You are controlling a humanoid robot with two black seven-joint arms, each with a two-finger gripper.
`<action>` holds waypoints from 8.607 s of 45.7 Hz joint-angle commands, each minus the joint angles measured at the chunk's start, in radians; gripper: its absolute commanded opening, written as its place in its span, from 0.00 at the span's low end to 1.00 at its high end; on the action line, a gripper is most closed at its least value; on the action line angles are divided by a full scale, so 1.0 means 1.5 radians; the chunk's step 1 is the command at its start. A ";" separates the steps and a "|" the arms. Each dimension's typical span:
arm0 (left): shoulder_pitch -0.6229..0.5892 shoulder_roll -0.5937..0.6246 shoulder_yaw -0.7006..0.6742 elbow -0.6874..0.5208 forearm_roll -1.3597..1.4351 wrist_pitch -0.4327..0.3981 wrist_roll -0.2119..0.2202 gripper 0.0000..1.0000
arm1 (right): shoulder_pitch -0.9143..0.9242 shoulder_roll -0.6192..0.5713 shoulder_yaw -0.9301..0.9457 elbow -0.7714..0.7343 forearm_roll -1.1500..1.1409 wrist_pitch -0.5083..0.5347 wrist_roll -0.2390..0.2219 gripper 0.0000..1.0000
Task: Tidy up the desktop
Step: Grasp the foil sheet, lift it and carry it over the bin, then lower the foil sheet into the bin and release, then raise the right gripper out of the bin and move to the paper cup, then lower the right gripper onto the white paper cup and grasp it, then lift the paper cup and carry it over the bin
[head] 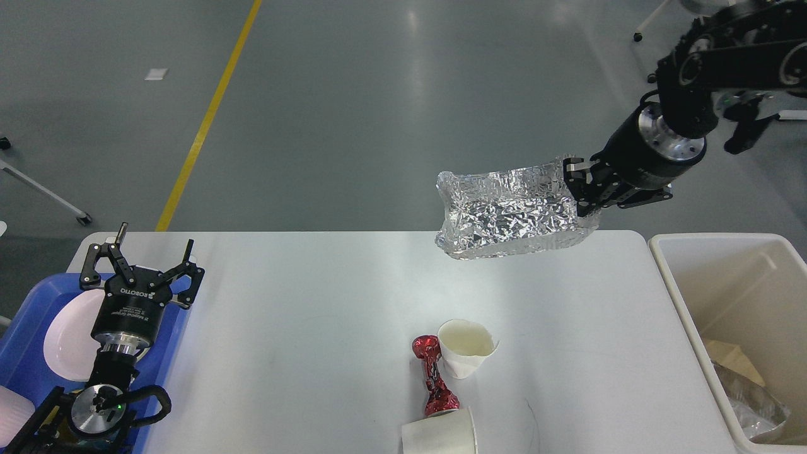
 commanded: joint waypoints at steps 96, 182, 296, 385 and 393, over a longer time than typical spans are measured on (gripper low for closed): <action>-0.001 0.000 0.000 0.000 0.000 0.000 0.000 0.96 | -1.099 -0.105 0.351 -0.788 0.139 -0.461 0.003 0.00; -0.001 0.000 -0.001 0.000 0.000 0.000 0.000 0.96 | -0.141 -0.162 -0.019 -0.137 -0.225 0.157 -0.011 1.00; -0.001 0.000 0.000 0.000 0.000 0.000 0.001 0.96 | -0.470 0.216 0.088 -0.095 0.231 -0.325 -0.015 0.99; -0.001 0.000 -0.001 0.000 0.000 0.000 0.001 0.96 | -0.068 0.042 -0.024 0.096 0.132 -0.063 -0.014 0.00; -0.001 0.000 -0.001 0.000 0.000 0.000 0.001 0.96 | 0.049 0.010 -0.082 0.131 0.036 0.034 -0.014 0.00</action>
